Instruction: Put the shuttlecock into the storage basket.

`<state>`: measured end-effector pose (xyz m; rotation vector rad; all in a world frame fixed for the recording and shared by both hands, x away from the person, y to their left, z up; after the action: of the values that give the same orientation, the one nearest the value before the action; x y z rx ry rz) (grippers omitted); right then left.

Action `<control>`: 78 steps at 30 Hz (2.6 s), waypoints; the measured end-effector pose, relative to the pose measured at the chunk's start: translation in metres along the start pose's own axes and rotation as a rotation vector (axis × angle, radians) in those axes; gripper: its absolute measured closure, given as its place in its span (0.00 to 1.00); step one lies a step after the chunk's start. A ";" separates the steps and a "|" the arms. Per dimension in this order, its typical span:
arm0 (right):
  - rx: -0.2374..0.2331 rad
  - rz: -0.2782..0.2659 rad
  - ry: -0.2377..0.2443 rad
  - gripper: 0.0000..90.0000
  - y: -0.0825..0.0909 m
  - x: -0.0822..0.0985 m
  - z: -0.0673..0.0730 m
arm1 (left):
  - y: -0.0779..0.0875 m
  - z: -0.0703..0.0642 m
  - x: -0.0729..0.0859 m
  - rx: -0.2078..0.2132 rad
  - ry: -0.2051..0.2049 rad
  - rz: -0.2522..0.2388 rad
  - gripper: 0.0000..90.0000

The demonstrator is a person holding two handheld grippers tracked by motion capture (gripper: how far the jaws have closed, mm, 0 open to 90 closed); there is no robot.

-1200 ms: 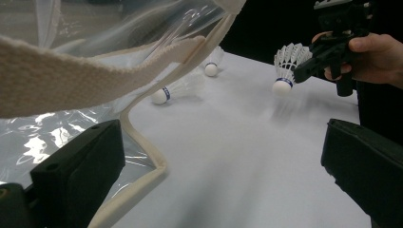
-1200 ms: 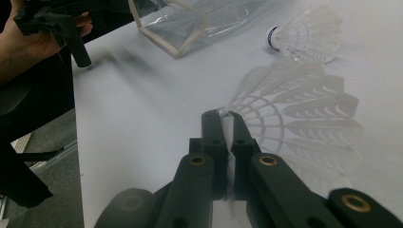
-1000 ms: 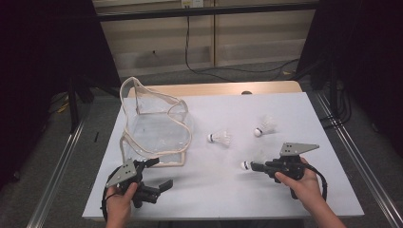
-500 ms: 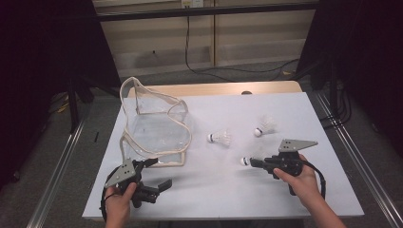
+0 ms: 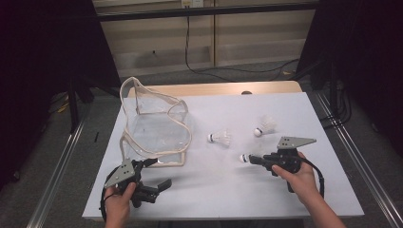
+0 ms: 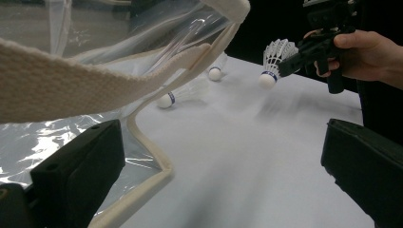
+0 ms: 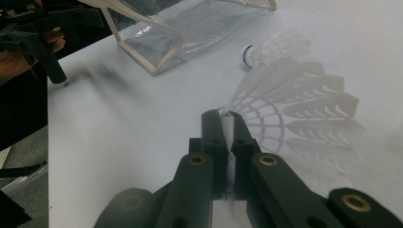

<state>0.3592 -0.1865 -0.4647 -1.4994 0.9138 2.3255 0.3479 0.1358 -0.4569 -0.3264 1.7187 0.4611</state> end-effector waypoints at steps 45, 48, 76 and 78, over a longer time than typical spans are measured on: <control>0.040 -0.010 -0.010 0.99 -0.016 -0.024 -0.016 | 0.009 0.002 0.002 -0.022 -0.014 0.011 0.01; 0.042 -0.007 -0.013 0.99 -0.018 -0.025 -0.018 | 0.010 0.002 0.002 -0.025 -0.014 0.008 0.01; 0.080 -0.038 -0.034 0.99 -0.023 -0.039 -0.033 | 0.010 0.001 0.002 -0.021 -0.016 0.011 0.01; 0.081 -0.038 -0.030 0.99 -0.024 -0.040 -0.034 | 0.010 0.001 0.002 -0.019 -0.017 0.011 0.01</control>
<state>0.4144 -0.1826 -0.4486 -1.4330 0.9521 2.2504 0.3437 0.1449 -0.4578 -0.3261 1.7015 0.4873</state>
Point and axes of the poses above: each handheld gripper's, and its own axes: y roughly backward along the jaws, x roughly out of its underside, z roughly to its left, the point moved 9 cm from there along -y, roughly forward along the jaws, and after that the axes turned 4 degrees about -z, right-handed, at the moved point
